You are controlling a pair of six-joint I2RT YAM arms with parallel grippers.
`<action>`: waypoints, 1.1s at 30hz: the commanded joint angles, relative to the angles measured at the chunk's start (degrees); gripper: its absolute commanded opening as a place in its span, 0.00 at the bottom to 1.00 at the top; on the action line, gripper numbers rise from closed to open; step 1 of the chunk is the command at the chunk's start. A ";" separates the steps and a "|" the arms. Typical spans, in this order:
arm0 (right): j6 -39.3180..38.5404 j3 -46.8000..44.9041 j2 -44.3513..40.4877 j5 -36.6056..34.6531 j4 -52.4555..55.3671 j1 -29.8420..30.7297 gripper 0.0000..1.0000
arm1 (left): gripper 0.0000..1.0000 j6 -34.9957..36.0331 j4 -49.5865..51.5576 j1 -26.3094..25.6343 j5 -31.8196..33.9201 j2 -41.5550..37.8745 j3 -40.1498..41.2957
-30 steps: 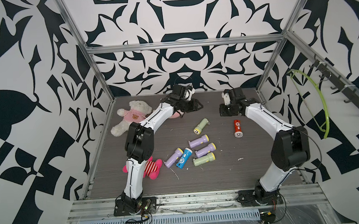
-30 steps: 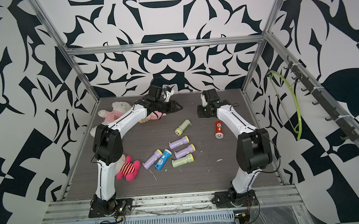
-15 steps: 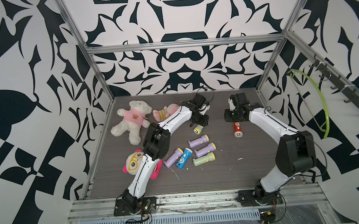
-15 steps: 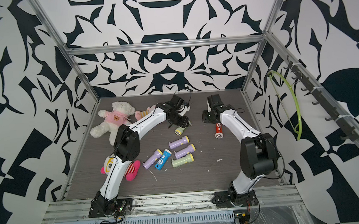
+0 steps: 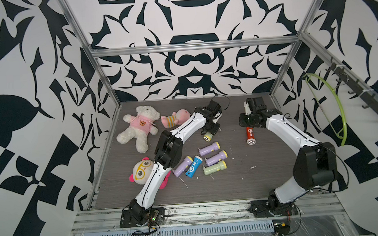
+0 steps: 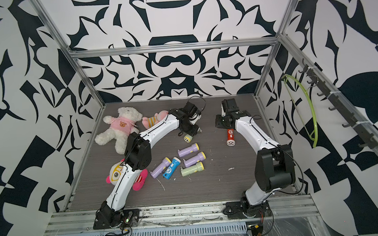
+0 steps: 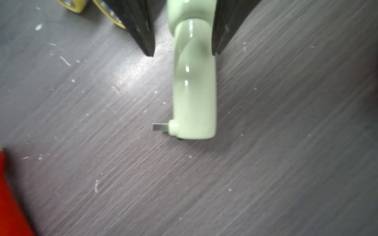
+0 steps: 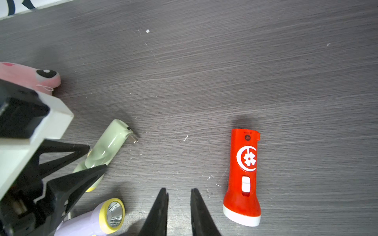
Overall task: Close the plug at the bottom of the flashlight
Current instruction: Pick up the flashlight from the center of the board.
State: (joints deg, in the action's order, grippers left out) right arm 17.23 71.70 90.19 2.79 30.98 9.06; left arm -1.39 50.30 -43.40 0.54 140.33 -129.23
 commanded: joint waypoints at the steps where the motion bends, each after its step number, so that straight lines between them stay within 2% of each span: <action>1: 0.75 0.10 -0.81 0.73 -1.28 -0.25 0.25 | 0.51 1.95 1.11 0.04 2.18 1.33 -1.55; 13: 0.74 0.23 -0.81 0.20 -0.75 -0.36 0.32 | 0.52 2.18 0.87 -0.28 2.01 5.03 -4.54; 24: 0.87 -0.12 -0.52 0.51 -0.87 -0.45 0.32 | 0.48 1.83 -0.08 -0.46 1.10 6.26 -4.02; 27: 0.94 -0.32 -0.79 0.47 -1.02 -0.45 0.32 | 0.30 1.65 -0.04 -0.55 0.70 6.19 -3.63; 31: 1.06 -0.33 -0.98 0.64 -1.09 -0.45 0.30 | 0.15 1.61 -1.96 -0.64 0.61 3.91 -0.66; 33: 1.21 -0.27 -1.16 0.89 -1.10 -0.45 0.29 | 0.01 2.19 -3.18 -0.64 0.78 2.04 1.18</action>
State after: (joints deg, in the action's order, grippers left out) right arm 17.91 71.70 90.19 3.11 30.98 8.82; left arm 0.03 48.12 -43.83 1.89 144.31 -130.76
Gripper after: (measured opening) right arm 0.297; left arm 0.339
